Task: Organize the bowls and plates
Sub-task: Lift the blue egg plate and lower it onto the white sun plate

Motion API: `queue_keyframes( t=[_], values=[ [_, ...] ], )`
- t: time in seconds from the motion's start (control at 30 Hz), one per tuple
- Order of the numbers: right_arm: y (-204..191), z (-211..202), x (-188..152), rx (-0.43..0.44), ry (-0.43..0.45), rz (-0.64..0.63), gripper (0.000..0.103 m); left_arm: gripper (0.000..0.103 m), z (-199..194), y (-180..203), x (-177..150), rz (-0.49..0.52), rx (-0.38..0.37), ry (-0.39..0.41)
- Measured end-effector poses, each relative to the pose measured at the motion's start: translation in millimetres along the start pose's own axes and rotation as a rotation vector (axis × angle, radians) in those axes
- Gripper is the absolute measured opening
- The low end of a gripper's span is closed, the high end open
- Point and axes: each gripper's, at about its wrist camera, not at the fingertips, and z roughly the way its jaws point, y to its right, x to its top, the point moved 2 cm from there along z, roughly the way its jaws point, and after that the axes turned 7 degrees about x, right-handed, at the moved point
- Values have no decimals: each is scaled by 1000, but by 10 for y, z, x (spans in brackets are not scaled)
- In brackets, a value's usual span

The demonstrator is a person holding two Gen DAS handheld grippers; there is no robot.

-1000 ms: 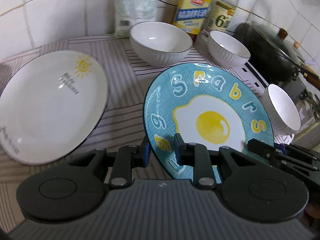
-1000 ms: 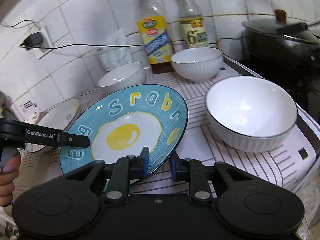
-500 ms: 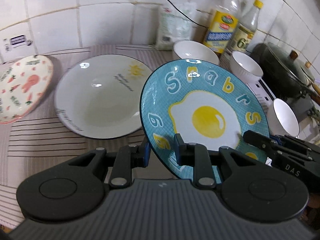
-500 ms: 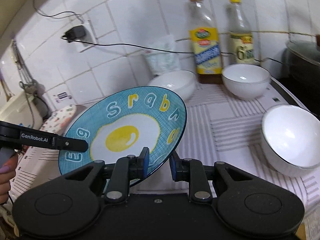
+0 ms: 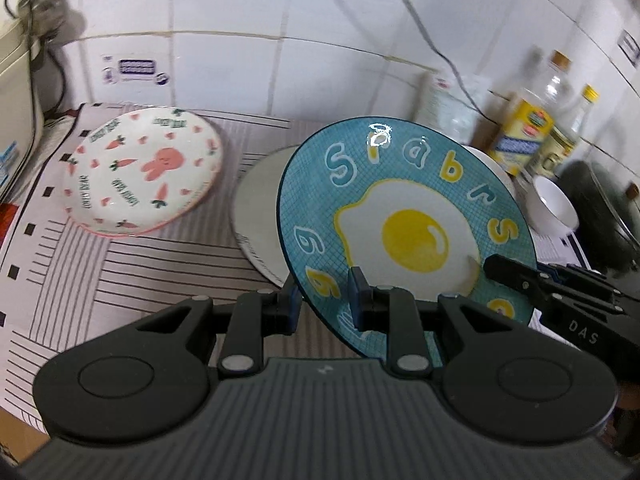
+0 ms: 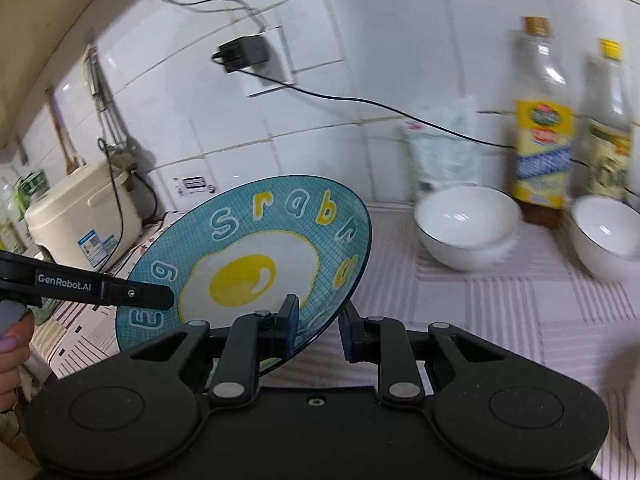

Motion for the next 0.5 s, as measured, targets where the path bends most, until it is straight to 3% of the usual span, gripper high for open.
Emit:
queue_keyframes(
  t=[0.27,0.5],
  values=[
    [36,500,127,63,-75,-20,26,23,325,-207,91,-74,46,-84],
    [130,821,99,62,-119,-8,26,23,605,-261,116,-96,55,-137]
  ],
)
